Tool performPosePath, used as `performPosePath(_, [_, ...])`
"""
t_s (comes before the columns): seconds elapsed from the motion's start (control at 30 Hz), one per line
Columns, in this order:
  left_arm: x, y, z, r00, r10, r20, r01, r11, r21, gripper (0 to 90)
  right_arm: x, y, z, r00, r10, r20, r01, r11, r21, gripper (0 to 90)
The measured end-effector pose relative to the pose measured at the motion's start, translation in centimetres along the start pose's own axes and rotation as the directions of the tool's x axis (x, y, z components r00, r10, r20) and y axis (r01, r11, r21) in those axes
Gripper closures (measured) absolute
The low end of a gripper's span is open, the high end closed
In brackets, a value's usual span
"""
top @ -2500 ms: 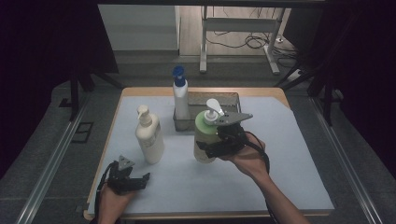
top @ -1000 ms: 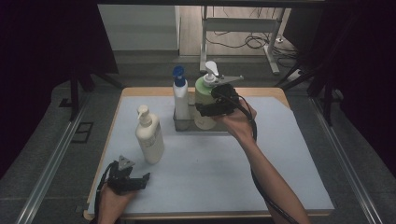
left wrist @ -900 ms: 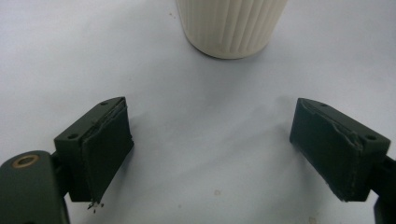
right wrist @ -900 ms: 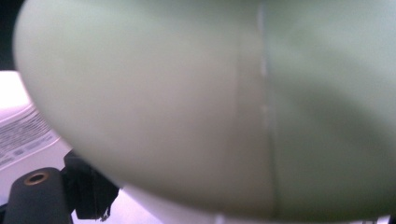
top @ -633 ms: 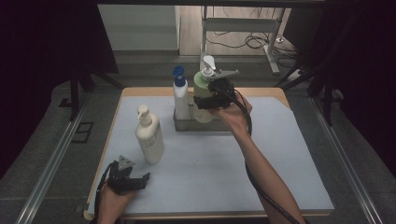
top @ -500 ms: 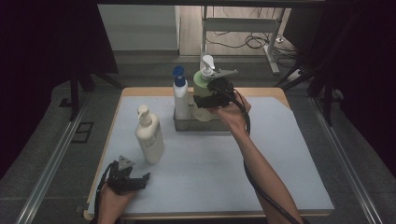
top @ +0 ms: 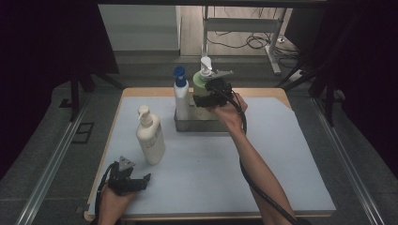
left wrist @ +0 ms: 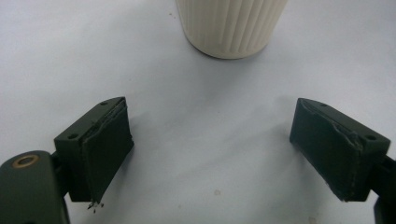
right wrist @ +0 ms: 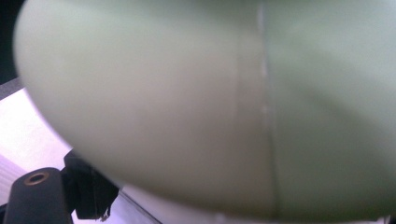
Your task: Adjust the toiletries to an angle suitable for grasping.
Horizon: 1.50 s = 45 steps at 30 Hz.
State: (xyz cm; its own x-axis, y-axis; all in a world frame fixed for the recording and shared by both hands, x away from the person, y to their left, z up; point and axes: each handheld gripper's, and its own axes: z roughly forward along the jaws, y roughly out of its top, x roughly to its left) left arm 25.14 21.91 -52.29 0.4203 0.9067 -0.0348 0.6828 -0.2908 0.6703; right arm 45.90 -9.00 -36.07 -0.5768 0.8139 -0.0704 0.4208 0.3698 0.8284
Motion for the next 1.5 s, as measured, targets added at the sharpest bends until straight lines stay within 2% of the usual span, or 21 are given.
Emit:
performPosePath(0.2, [0.0,0.0,0.0,1.0000,0.000,0.000,0.000,1.0000,0.000,12.2,-0.1,-0.3,0.5,1.0000,-0.003,-0.001,0.003,1.000,0.007,11.6])
performPosePath(0.47, [0.0,0.0,0.0,1.0000,0.000,0.001,0.000,1.0000,0.000,12.2,-0.4,-1.3,1.7,0.9999,0.011,-0.004,-0.011,0.999,0.040,11.6])
performPosePath(1.0, [0.0,0.0,0.0,1.0000,0.001,0.001,-0.001,1.0000,0.000,12.2,-0.4,-3.0,3.4,0.9999,0.006,-0.013,-0.005,0.996,0.090,11.7])
performPosePath(1.2, [0.0,0.0,0.0,1.0000,0.001,0.001,-0.001,1.0000,0.001,12.2,-0.3,-3.6,4.1,0.9993,0.028,-0.025,-0.025,0.994,0.108,11.6])
performPosePath(1.33, [0.0,0.0,0.0,1.0000,0.001,0.000,-0.001,1.0000,0.002,12.1,-0.2,-4.1,4.6,0.9992,0.019,-0.036,-0.015,0.992,0.126,11.4])
performPosePath(1.5, [0.0,0.0,0.0,1.0000,0.002,0.000,-0.002,1.0000,0.002,12.2,-0.3,-4.2,4.6,0.9989,0.017,-0.044,-0.012,0.992,0.123,11.0])
